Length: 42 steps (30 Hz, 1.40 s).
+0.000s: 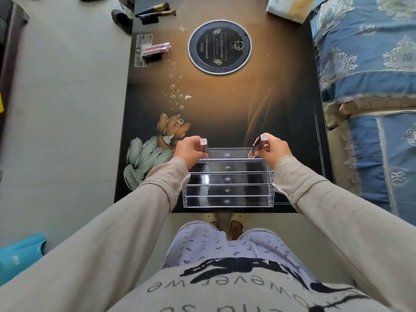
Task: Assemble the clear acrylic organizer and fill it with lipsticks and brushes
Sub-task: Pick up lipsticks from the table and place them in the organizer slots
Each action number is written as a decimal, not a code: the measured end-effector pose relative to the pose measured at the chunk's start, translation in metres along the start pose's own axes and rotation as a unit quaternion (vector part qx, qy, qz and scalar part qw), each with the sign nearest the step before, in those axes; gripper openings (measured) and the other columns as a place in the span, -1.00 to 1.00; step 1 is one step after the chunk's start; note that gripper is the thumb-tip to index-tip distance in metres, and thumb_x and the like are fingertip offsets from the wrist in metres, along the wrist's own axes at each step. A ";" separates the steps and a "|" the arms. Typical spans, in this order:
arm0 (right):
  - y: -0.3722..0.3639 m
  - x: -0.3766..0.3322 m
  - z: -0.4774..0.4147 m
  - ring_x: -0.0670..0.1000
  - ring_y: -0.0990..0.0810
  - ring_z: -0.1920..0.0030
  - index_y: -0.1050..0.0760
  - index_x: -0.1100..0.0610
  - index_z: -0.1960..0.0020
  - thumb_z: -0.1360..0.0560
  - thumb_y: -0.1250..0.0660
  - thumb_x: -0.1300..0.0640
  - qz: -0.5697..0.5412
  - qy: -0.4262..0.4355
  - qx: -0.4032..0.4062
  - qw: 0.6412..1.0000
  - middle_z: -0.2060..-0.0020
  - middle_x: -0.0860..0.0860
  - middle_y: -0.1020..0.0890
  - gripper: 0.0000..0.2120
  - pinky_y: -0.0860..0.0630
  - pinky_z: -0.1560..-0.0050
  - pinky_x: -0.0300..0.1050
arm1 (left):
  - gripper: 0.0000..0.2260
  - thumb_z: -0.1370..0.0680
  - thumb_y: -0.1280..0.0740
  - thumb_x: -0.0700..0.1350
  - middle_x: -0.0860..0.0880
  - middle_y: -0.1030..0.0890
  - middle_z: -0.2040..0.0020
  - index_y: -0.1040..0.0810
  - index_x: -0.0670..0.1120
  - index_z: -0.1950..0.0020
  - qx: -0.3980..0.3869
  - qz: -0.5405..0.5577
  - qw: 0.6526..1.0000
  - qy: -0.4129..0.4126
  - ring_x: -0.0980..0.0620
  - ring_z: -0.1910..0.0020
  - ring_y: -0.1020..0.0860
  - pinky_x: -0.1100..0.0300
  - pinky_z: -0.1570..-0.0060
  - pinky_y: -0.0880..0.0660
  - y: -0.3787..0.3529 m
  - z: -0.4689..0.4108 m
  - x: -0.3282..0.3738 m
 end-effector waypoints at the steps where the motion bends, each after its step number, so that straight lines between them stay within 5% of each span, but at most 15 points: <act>1: 0.000 -0.001 -0.001 0.19 -0.58 -0.07 -0.49 0.27 -0.05 -0.48 -0.29 0.33 0.011 0.005 -0.004 1.000 -0.03 0.24 -0.62 -0.84 -0.38 -0.04 -0.20 | -0.83 -0.38 -0.44 -0.31 -0.23 -0.66 0.03 -0.58 -0.28 0.05 -0.002 0.003 1.000 0.003 0.02 0.14 -0.54 0.23 0.02 -0.44 0.000 0.000 0.000; 14: 0.003 -0.004 0.005 0.20 -0.55 -0.16 -0.54 0.28 -0.13 -0.48 -0.29 0.34 0.042 0.013 -0.049 0.998 -0.12 0.23 -0.59 -0.77 -0.41 -0.30 -0.05 | -0.78 -0.39 -0.45 -0.29 -0.25 -0.65 0.01 -0.59 -0.26 -0.01 -0.012 -0.006 1.000 0.006 -0.15 0.00 -0.60 -0.03 -0.16 -0.53 0.001 0.004 -0.001; 42: -0.001 0.005 0.001 0.19 -0.52 -0.21 -0.45 0.20 -0.23 -0.47 -0.33 0.25 0.063 0.015 -0.061 0.996 -0.17 0.19 -0.57 -0.67 -0.39 -0.32 -0.03 | -0.68 -0.40 -0.43 -0.31 -0.19 -0.62 -0.10 -0.53 -0.18 -0.14 -0.030 -0.010 0.999 -0.020 -0.11 -0.10 -0.57 0.19 -0.08 -0.44 -0.003 0.001 -0.011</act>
Point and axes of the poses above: each hand's wrist, its own z-axis away from the middle knuckle, its own y-axis out of the back of the hand, x = y × z, the point moved 2 cm from there along -z, towards the middle knuckle
